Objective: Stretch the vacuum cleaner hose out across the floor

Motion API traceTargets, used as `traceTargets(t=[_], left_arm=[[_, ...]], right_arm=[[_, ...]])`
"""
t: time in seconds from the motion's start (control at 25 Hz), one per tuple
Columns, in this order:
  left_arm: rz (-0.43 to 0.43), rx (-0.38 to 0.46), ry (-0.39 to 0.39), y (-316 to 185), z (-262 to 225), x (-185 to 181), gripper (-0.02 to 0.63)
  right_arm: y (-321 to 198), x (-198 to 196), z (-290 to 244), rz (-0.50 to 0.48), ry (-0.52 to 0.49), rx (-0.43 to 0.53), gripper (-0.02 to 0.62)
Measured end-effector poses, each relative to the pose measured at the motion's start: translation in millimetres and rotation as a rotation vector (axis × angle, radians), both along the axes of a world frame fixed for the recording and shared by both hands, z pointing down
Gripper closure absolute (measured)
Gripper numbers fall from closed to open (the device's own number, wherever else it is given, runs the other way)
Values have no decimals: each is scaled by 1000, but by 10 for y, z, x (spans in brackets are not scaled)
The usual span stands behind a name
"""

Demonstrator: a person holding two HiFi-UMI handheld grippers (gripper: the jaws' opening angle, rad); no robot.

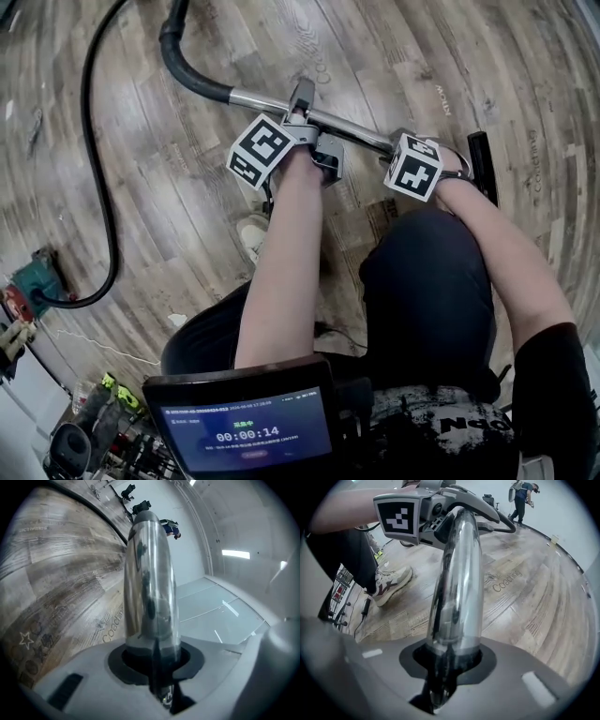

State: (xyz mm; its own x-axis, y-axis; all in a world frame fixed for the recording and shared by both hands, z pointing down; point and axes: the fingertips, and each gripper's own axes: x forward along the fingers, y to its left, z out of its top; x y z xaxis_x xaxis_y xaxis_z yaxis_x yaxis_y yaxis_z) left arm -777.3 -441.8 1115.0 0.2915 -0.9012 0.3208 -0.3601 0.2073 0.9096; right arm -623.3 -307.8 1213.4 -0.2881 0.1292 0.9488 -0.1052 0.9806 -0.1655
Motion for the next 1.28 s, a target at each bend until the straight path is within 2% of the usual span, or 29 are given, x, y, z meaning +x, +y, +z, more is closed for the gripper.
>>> traceTargets(t=[0.2,0.36,0.64,0.8,0.96,1.08,1.28], left_arm=[[30,-26,-16,-18,-95,-94,529],[53,-32,-27,-60,-622,-161,529],[48,1,-8,289,-2535,-6,525],[3,27,-22,463,-3795,73,534],[30,69,-58,620,-4941,360,540],[42,78,-50,870,-5561,689,540],[51,123,-30,1186,-6309,1096,540]], right_arm=[[-14,-138,-106,-10,-26,-16,499],[-34,-240,-631,9,-30,-13,499],[328,-67,-2551,3,-16,-15,499],[635,-50,-3796,9,-85,-120,497],[913,179,-4869,-13,-154,-225,497],[1173,527,-5502,-48,-165,-279,497],[1412,964,-6183,-110,-175,-299,495]])
